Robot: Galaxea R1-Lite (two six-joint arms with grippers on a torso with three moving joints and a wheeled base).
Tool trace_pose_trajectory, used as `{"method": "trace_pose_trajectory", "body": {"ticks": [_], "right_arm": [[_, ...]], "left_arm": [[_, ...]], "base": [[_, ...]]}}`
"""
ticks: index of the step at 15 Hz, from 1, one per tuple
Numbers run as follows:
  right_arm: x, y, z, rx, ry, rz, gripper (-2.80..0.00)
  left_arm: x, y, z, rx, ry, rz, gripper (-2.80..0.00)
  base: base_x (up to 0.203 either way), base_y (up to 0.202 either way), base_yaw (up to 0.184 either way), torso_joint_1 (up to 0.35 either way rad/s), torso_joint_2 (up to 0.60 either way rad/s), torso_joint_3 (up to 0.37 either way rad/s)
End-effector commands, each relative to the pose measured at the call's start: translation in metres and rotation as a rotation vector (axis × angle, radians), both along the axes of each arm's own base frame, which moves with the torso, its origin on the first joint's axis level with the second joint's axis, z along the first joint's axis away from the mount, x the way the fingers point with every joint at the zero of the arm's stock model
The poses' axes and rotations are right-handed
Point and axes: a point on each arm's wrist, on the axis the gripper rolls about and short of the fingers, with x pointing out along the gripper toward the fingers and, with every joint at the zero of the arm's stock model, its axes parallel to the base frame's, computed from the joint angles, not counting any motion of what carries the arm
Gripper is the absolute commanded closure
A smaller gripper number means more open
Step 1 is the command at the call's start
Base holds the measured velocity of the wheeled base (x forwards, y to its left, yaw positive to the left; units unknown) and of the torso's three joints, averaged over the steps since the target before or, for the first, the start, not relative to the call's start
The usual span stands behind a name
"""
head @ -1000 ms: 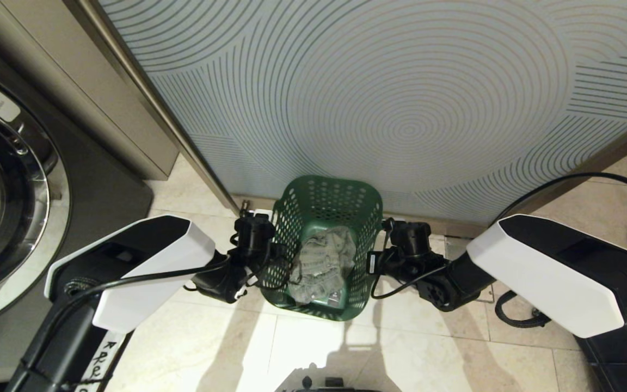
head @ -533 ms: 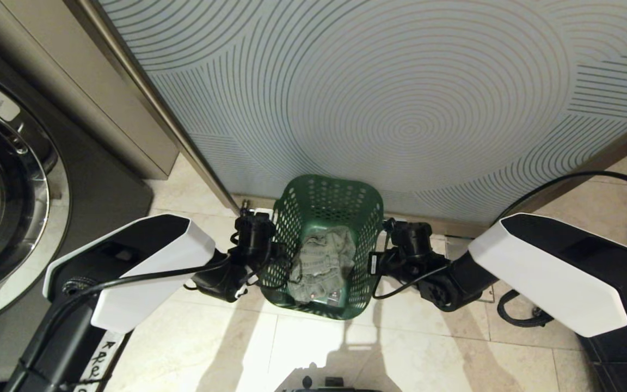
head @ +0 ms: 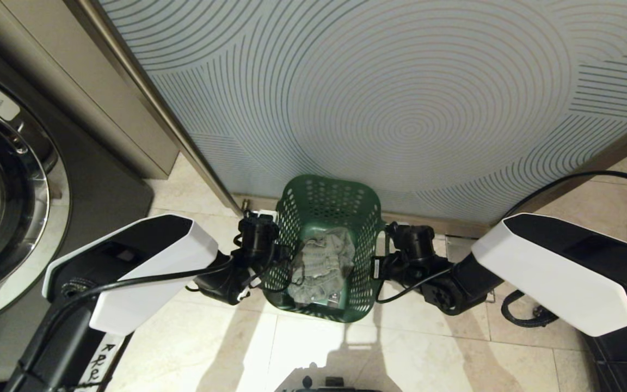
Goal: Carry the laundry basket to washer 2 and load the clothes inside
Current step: Pick up the clothes basket and put it beside the washing machine
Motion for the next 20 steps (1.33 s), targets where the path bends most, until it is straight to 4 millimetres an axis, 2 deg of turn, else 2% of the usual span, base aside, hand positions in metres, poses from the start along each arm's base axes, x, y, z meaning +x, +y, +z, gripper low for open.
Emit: {"method": "trace_pose_trajectory", "body": {"ticks": [1,5,11,16,20], "right_arm": [[0.0,0.0,0.003,0.006,-0.011,0.0,0.0],[-0.004,-0.001,0.023,0.016,-0.041,-0.002,0.0],[-0.015,-0.006,0.042,0.012,-0.057,-0.012,0.0],[-0.029,-0.011,0.06,0.016,-0.069,-0.01,0.0],[-0.041,-0.006,0.071,0.022,-0.077,0.011,0.0]], "left_arm": [[-0.002,0.0,0.0,0.002,0.003,-0.001,0.0],[-0.006,-0.001,0.018,-0.01,-0.022,-0.006,0.0],[-0.025,0.001,0.035,-0.007,-0.015,-0.02,0.0],[-0.031,0.004,0.042,-0.007,-0.02,-0.01,0.0],[-0.043,0.009,0.05,-0.02,-0.012,-0.001,0.0]], "base": [[0.0,0.0,0.0,0.0,0.0,0.0],[0.0,0.0,0.0,0.0,0.0,0.0],[0.0,0.0,0.0,0.0,0.0,0.0],[0.0,0.0,0.0,0.0,0.0,0.0],[0.0,0.0,0.0,0.0,0.0,0.0]]}}
